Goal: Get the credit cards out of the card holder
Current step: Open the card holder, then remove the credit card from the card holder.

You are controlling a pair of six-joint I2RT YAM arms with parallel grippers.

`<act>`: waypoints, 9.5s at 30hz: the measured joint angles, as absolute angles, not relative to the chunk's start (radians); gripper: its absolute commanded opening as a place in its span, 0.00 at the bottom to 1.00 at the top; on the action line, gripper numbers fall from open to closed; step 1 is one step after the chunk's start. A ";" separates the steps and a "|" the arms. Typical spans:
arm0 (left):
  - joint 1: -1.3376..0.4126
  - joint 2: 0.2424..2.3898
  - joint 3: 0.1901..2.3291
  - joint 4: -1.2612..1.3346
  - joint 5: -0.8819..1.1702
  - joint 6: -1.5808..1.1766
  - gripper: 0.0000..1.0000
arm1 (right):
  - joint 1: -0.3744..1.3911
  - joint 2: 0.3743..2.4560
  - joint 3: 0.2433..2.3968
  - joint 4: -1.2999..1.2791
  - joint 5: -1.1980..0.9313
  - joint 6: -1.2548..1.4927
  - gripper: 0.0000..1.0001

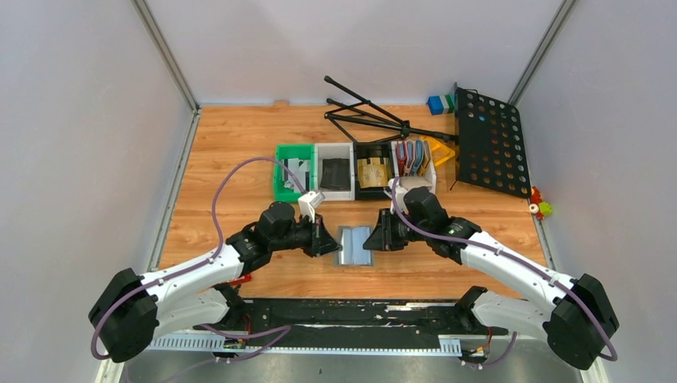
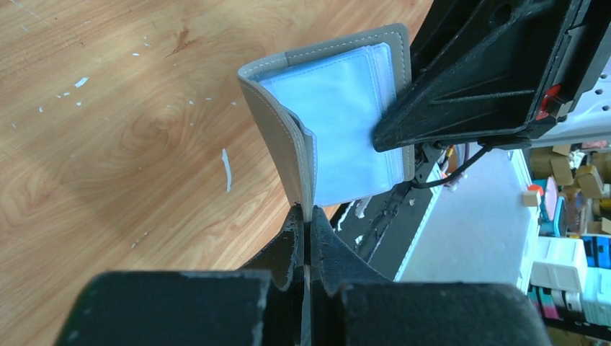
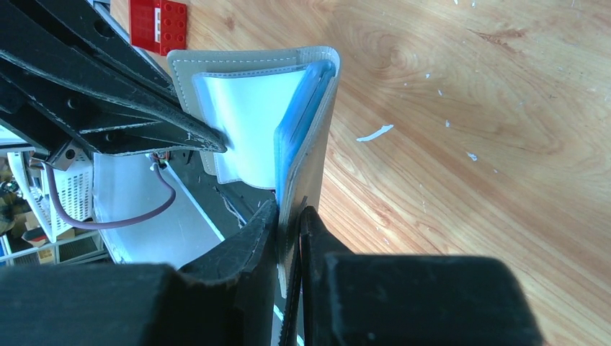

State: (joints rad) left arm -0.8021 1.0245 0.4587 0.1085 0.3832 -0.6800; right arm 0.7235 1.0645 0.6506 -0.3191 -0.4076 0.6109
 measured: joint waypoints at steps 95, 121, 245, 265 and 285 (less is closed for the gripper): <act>-0.797 0.997 0.367 0.231 0.316 -0.877 0.10 | 0.793 1.101 0.668 -0.163 -0.444 0.680 0.46; -0.796 1.025 0.368 0.253 0.338 -0.903 0.08 | 0.794 1.113 0.677 -0.221 -0.413 0.657 0.85; -0.765 0.970 0.303 0.197 0.275 -0.864 0.64 | 0.882 1.198 0.755 -0.415 -0.177 0.652 0.00; -0.765 1.045 0.259 0.456 0.332 -0.962 1.00 | 0.882 1.191 0.745 -0.333 -0.260 0.668 0.00; -0.765 1.085 0.262 0.521 0.334 -0.999 0.67 | 0.882 1.188 0.722 -0.265 -0.357 0.668 0.09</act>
